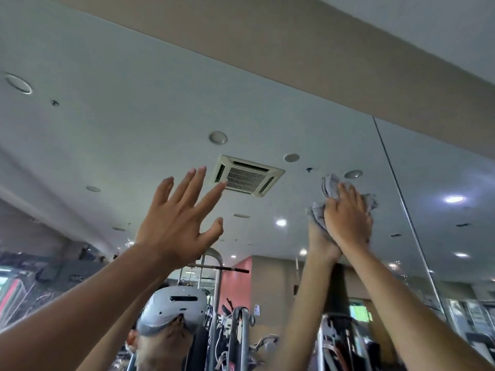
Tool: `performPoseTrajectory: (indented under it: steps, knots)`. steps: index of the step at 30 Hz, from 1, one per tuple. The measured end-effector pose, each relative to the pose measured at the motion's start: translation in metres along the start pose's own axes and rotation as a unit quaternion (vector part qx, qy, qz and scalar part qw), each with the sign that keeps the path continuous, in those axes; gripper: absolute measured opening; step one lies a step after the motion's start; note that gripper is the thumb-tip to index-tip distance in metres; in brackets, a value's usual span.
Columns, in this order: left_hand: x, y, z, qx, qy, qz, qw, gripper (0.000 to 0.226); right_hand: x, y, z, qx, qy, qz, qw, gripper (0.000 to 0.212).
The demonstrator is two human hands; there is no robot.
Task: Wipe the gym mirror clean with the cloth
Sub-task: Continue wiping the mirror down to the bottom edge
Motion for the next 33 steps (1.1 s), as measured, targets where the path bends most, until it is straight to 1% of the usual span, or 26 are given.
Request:
performPoseTrajectory:
  steps: [1,2,3,5,6,8,9,11,13,14,15,16,17,19,21,22,23,24,25,27,28,29,30,31,32,33]
  knots:
    - [0.001,-0.001,-0.001,0.009,-0.014,0.01,1.0,0.072,-0.005,0.005,-0.018,-0.007,0.011,0.013,1.0,0.058]
    - [0.003,-0.001,-0.002,0.02,-0.036,0.019,0.999,0.074,-0.004,0.01,-0.036,-0.007,-0.017,0.024,1.0,0.058]
    - [0.005,-0.001,-0.005,0.029,-0.06,0.022,0.998,0.075,0.003,0.014,-0.051,0.0,-0.076,0.019,0.997,0.062]
    - [0.009,0.001,-0.01,0.03,-0.089,0.008,0.996,0.073,0.028,0.019,-0.061,0.015,-0.212,-0.041,0.976,0.071]
    - [0.01,-0.001,-0.014,0.019,-0.087,0.003,0.996,0.073,0.037,0.017,-0.055,0.014,-0.259,-0.071,0.963,0.073]
    - [0.013,-0.007,-0.023,-0.006,-0.06,-0.01,0.998,0.069,0.041,0.006,-0.024,0.016,-0.294,-0.1,0.951,0.07]
    - [0.016,-0.009,-0.028,-0.011,-0.045,-0.017,0.999,0.068,0.036,0.0,-0.008,0.018,-0.279,-0.096,0.955,0.07]
    - [0.024,-0.012,-0.035,-0.006,-0.032,-0.025,0.999,0.066,0.014,-0.003,0.004,0.013,-0.187,-0.072,0.98,0.07]
    - [0.032,-0.014,-0.035,0.004,-0.046,-0.019,0.999,0.066,-0.01,0.003,-0.016,0.019,-0.091,-0.015,0.996,0.06]
    - [0.034,-0.013,-0.034,0.006,-0.051,-0.016,0.999,0.066,-0.018,0.008,-0.035,0.02,-0.067,0.011,0.997,0.057]
    - [0.035,-0.013,-0.034,0.005,-0.053,-0.018,0.998,0.066,-0.022,0.013,-0.056,0.015,-0.068,0.02,0.997,0.057]
    - [0.036,-0.014,-0.034,0.003,-0.054,-0.02,0.998,0.066,-0.02,0.018,-0.078,0.006,-0.095,0.012,0.995,0.059]
    - [0.037,-0.014,-0.035,0.001,-0.052,-0.02,0.998,0.067,-0.013,0.024,-0.094,0.005,-0.148,-0.003,0.989,0.063]
    - [0.039,-0.013,-0.037,-0.001,-0.044,-0.019,0.999,0.067,0.014,0.027,-0.112,0.011,-0.286,-0.047,0.957,0.069]
    - [0.041,-0.011,-0.038,-0.005,-0.035,-0.022,0.999,0.066,0.036,0.02,-0.094,0.005,-0.414,-0.097,0.905,0.065]
    - [0.042,-0.011,-0.039,-0.008,-0.032,-0.019,0.999,0.066,0.041,0.017,-0.076,0.01,-0.457,-0.105,0.883,0.064]
    - [0.042,-0.011,-0.041,-0.01,-0.027,-0.018,0.999,0.065,0.041,0.013,-0.056,0.02,-0.478,-0.104,0.872,0.065]
    - [0.044,-0.012,-0.042,-0.012,-0.019,-0.018,1.0,0.066,0.036,0.008,-0.037,0.031,-0.467,-0.098,0.878,0.065]
    - [0.046,-0.012,-0.043,-0.012,-0.011,-0.018,1.0,0.066,0.028,0.006,-0.024,0.039,-0.423,-0.088,0.901,0.066]
    - [0.05,-0.012,-0.045,-0.007,-0.002,-0.012,1.0,0.066,0.01,0.006,-0.027,0.045,-0.264,-0.054,0.962,0.074]
    - [0.052,-0.012,-0.046,-0.008,0.0,-0.011,1.0,0.065,0.004,0.009,-0.042,0.046,-0.183,-0.035,0.981,0.08]
    - [0.052,-0.011,-0.045,-0.009,0.0,-0.009,1.0,0.065,0.001,0.013,-0.062,0.047,-0.128,-0.018,0.991,0.083]
    - [0.053,-0.011,-0.045,-0.007,-0.002,-0.007,1.0,0.065,0.003,0.016,-0.086,0.038,-0.104,-0.011,0.994,0.081]
    - [0.054,-0.012,-0.045,-0.006,-0.006,-0.003,1.0,0.065,0.011,0.02,-0.11,0.025,-0.115,-0.01,0.993,0.078]
    - [0.056,-0.013,-0.046,-0.006,-0.011,-0.001,1.0,0.065,0.023,0.025,-0.131,0.022,-0.164,-0.021,0.986,0.073]
    - [0.062,-0.012,-0.047,-0.003,-0.013,-0.003,1.0,0.065,0.044,0.031,-0.145,0.03,-0.234,-0.045,0.971,0.069]
Point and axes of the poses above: each hand's wrist, its own x-axis away from the middle knuckle, its own y-axis out of the palm, z = x × y, the point moved 3 cm from there along -x, towards the middle knuckle, and after that the axes turned 8 degrees about -y, right-handed, at the moved point
